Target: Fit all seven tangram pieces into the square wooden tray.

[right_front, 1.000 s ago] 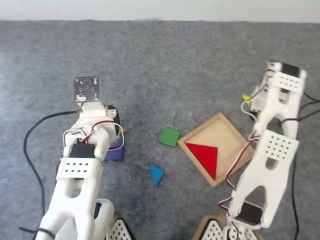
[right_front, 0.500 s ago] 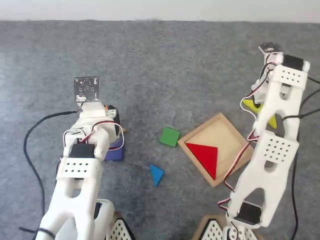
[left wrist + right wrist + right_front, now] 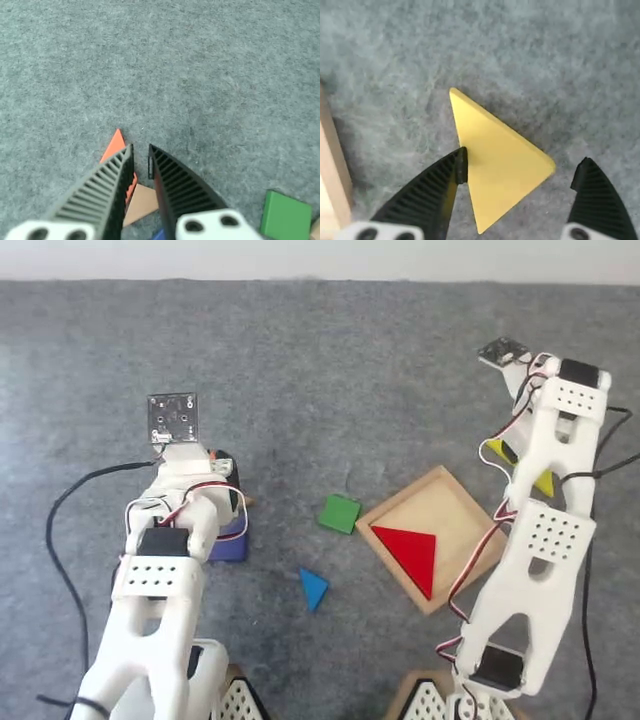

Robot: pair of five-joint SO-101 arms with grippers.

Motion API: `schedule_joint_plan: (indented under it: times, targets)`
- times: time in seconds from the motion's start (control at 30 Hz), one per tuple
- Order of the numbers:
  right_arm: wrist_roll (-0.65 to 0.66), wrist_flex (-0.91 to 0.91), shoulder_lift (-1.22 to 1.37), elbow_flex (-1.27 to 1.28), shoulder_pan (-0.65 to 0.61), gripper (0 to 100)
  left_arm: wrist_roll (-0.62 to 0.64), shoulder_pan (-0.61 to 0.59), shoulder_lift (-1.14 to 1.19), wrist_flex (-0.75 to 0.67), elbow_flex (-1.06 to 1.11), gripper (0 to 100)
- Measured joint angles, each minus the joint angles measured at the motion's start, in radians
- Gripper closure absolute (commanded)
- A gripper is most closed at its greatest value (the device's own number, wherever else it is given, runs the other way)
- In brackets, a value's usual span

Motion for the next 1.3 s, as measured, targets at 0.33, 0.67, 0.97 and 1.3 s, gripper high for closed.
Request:
schedule_joint_plan:
  times: [0.33,0.67,0.97,1.3]
  targets:
    - [0.008,-0.031,0.015,0.0,0.0,66.3,0.0,0.0,0.0,0.0,0.0,95]
    - [0.06,0.091,0.035,0.003,0.006,69.1,0.0,0.0,0.0,0.0,0.0,95]
    - [0.063,0.109,0.046,-0.015,0.034,83.4,0.0,0.0,0.0,0.0,0.0,95]
    - [-0.149,0.155,0.044,-0.06,0.04,89.0,0.0,0.0,0.0,0.0,0.0,95]
